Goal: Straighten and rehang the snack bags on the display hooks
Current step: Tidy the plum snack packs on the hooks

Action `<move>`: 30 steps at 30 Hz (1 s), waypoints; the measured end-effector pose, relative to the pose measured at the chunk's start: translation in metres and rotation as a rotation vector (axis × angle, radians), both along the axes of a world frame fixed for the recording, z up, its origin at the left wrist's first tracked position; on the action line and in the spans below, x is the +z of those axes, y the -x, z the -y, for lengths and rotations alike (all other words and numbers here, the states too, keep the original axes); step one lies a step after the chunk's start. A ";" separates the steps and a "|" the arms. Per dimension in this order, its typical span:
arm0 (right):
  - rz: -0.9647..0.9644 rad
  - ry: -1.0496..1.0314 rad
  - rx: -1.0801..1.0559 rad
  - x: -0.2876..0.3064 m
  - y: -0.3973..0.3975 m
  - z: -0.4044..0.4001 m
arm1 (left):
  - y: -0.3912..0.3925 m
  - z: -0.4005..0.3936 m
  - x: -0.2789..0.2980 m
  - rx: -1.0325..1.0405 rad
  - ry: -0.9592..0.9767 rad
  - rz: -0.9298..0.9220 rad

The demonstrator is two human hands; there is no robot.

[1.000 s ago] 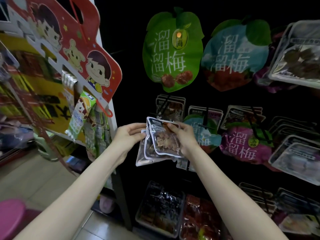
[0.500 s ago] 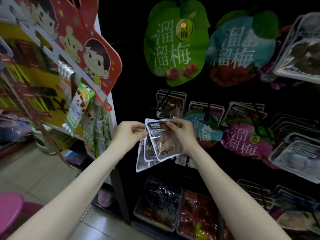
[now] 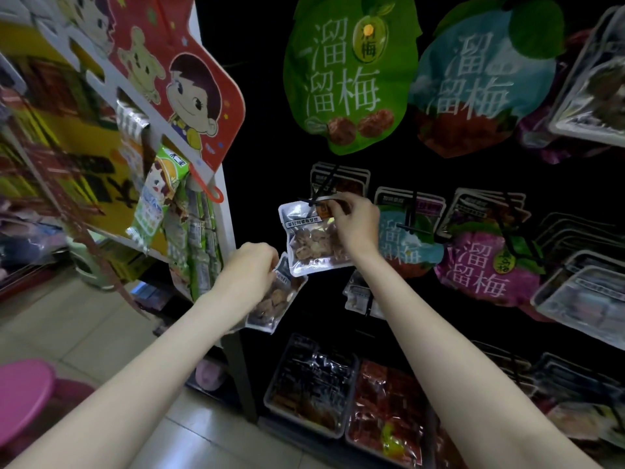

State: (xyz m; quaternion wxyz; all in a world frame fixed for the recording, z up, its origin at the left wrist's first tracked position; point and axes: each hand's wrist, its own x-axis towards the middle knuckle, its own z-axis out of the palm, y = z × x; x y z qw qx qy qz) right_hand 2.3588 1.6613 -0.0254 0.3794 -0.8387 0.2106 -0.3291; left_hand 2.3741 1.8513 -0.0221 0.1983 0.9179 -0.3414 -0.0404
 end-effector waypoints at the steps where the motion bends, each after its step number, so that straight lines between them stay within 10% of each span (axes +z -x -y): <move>1: -0.011 0.038 -0.012 0.000 0.001 -0.002 | 0.001 -0.001 0.000 -0.009 -0.053 -0.021; 22: -0.054 0.293 0.107 -0.013 0.024 -0.019 | 0.017 -0.033 0.014 -0.022 0.229 -0.108; 30: -0.228 -0.277 0.555 -0.010 0.070 -0.006 | 0.016 -0.012 0.014 0.064 0.585 -0.247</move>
